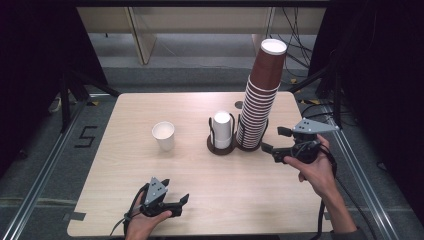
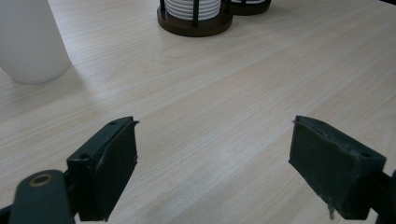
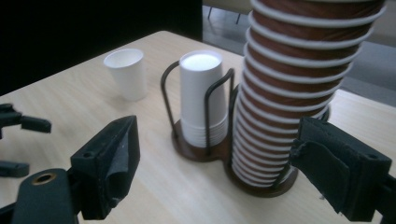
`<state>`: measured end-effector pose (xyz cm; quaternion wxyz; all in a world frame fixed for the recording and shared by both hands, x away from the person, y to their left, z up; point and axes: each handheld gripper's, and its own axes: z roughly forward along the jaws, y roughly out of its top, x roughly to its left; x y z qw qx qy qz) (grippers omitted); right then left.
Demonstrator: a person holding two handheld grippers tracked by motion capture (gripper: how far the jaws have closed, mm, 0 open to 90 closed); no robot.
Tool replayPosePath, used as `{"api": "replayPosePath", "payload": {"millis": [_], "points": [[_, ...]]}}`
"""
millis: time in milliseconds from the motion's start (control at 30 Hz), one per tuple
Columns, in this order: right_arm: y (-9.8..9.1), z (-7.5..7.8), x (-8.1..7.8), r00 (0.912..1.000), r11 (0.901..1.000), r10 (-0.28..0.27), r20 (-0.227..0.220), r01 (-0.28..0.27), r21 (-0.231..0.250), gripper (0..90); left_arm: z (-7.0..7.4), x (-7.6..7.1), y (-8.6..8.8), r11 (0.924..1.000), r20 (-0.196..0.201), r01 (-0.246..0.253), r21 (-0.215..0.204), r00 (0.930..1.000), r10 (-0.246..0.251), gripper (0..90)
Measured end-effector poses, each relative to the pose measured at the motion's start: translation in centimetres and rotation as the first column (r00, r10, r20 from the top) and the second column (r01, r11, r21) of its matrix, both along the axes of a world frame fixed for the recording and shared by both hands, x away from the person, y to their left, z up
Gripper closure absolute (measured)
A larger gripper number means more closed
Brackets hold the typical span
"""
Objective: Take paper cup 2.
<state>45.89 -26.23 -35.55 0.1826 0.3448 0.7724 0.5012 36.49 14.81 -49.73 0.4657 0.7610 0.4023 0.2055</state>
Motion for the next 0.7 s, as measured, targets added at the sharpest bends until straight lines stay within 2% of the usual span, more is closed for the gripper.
{"api": "replayPosePath", "payload": {"millis": [33,100,167,200,233,367,467,533,633,667,700], "points": [[-0.2,0.7,0.6,0.9996,0.9997,-0.025,0.012,0.025,-0.002,15.5,0.0,0.0,0.0,1.0,0.0,0.001,-0.002,1.0,-0.001,14.6],[-0.3,1.3,1.0,0.9986,0.9992,-0.041,0.032,0.041,0.0,15.5,0.0,0.1,0.0,1.0,0.001,0.0,-0.001,1.0,0.0,14.6],[-0.4,1.8,1.3,0.9988,0.9994,-0.034,0.034,0.034,0.008,15.5,0.0,0.1,0.0,1.0,-0.002,-0.002,-0.002,1.0,0.002,14.6],[-0.5,2.9,1.9,0.9975,0.9983,-0.057,0.043,0.056,0.018,15.5,0.0,0.1,0.0,1.0,-0.004,-0.001,0.001,1.0,0.001,14.6],[-0.5,3.2,2.1,0.9961,0.9982,-0.06,0.065,0.06,0.011,15.5,-0.1,0.2,0.0,1.0,-0.002,0.004,-0.001,1.0,-0.004,14.6],[-0.7,5.5,3.5,0.9954,0.9958,-0.086,0.043,0.084,0.035,15.5,-0.1,0.1,0.0,1.0,-0.008,0.004,0.003,1.0,-0.004,14.6],[-0.8,7.1,4.4,0.9937,0.9941,-0.101,0.048,0.099,0.045,15.5,-0.2,0.1,0.0,1.0,-0.011,-0.001,0.003,0.9999,0.001,14.6],[-0.9,8.2,5.2,0.9917,0.9933,-0.11,0.067,0.107,0.044,15.5,-0.2,0.2,0.0,0.9999,-0.013,-0.002,0.012,0.9999,0.002,14.6],[-0.8,8.9,5.7,0.9915,0.9926,-0.112,0.066,0.109,0.053,15.5,-0.2,0.3,0.1,1.0,-0.008,0.004,0.003,1.0,-0.004,14.6],[-0.7,9.8,6.4,0.9894,0.9911,-0.122,0.079,0.117,0.062,15.4,-0.3,0.3,0.1,1.0,-0.015,-0.002,0.006,0.9999,0.002,14.6],[-0.4,10.2,6.5,0.9889,0.9896,-0.131,0.071,0.126,0.071,15.4,-0.3,0.3,0.1,0.9999,-0.018,-0.001,0.015,0.9998,0.002,14.6]]}}
